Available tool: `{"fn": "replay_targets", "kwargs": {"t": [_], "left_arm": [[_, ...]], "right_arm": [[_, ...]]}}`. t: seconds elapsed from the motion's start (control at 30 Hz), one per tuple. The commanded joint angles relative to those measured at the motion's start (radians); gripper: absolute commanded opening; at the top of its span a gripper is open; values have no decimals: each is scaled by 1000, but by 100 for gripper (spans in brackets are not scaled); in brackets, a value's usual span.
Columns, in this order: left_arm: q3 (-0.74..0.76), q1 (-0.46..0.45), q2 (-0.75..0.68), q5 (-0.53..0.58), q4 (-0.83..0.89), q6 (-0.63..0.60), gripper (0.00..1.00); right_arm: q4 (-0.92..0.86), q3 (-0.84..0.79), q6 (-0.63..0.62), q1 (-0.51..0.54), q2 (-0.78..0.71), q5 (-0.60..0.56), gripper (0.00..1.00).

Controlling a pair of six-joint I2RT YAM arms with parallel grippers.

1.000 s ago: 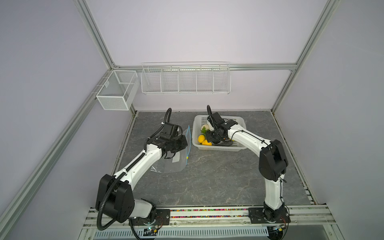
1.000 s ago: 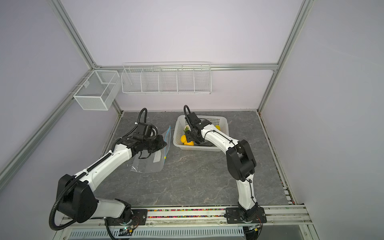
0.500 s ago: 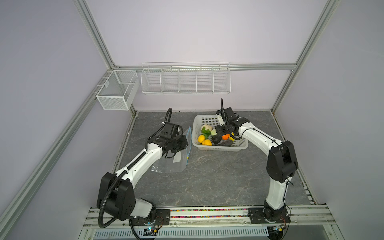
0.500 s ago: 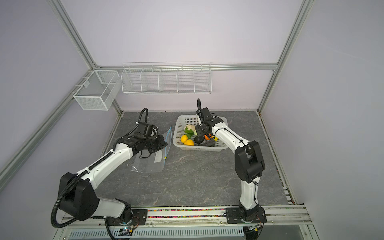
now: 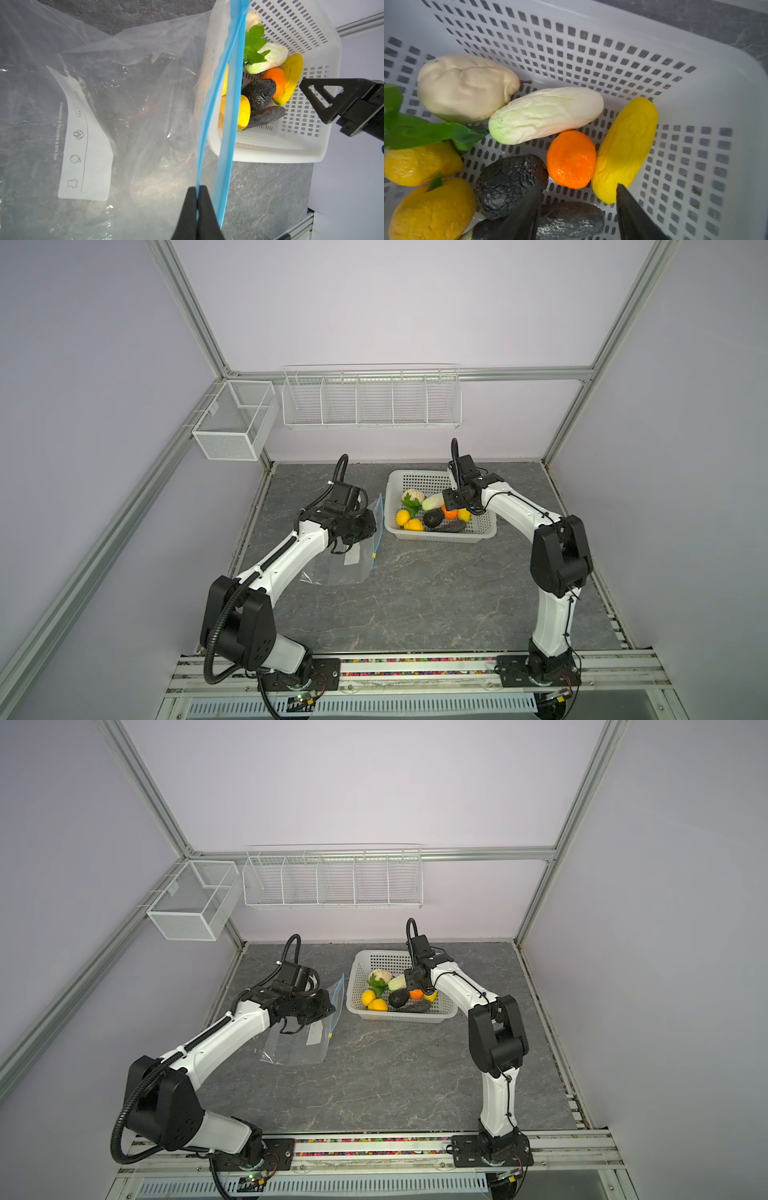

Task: Place the food in the zip-top bag and seal the zipper
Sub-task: 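Move the right gripper over the orange and lower onto it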

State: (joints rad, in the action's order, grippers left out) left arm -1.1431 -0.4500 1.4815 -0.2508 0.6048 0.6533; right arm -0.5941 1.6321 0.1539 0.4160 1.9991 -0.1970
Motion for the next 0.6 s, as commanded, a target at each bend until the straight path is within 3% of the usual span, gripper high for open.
{"fn": "replay_targets", "kwargs": {"t": [0.0,0.13,0.57], "left_arm": [[-46,-1,12,21,27,-15,0],[-61,-1,27,31,46,-25,0],[-83,-1,46,18,58,-29,0]], "right_arm": [[-40,24,-41,-1,31,59,59],[-65,67,-107,-33,61,87,59],[-99,116,-134,-57,144,158,59]]}}
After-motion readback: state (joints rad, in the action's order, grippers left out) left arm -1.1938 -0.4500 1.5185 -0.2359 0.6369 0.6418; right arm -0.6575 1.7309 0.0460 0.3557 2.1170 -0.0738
